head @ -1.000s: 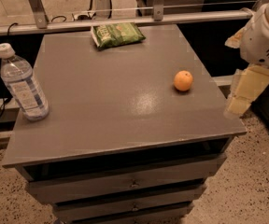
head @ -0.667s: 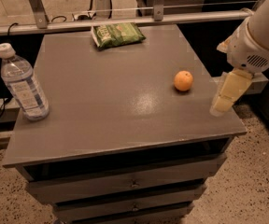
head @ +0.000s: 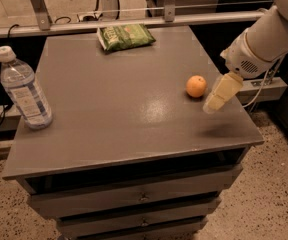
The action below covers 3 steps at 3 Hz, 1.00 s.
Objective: Move orange near green jalapeno chip bag
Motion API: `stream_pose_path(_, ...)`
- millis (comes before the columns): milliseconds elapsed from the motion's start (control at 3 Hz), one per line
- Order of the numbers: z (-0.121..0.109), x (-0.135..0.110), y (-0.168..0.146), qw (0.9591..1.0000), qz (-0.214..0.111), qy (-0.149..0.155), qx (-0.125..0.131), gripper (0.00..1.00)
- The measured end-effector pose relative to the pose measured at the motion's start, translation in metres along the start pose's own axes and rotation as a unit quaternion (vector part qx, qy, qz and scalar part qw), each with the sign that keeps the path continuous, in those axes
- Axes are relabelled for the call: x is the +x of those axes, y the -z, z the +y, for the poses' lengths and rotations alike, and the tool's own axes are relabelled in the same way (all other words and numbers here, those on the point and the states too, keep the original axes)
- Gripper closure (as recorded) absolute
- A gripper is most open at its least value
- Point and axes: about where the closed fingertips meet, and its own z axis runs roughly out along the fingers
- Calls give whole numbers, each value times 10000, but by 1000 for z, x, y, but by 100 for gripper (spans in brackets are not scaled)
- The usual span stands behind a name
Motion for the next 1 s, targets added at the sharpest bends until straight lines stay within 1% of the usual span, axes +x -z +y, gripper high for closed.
stream_pose_path(333,-16,-9,-29,9981,-396,-432,-165,0)
stream_pose_path(667,-23,-13,-48,9948,-625,-738,-329,0)
stream_pose_path(1000,-27,-9,-60,9910,-725,-1046,-415,17)
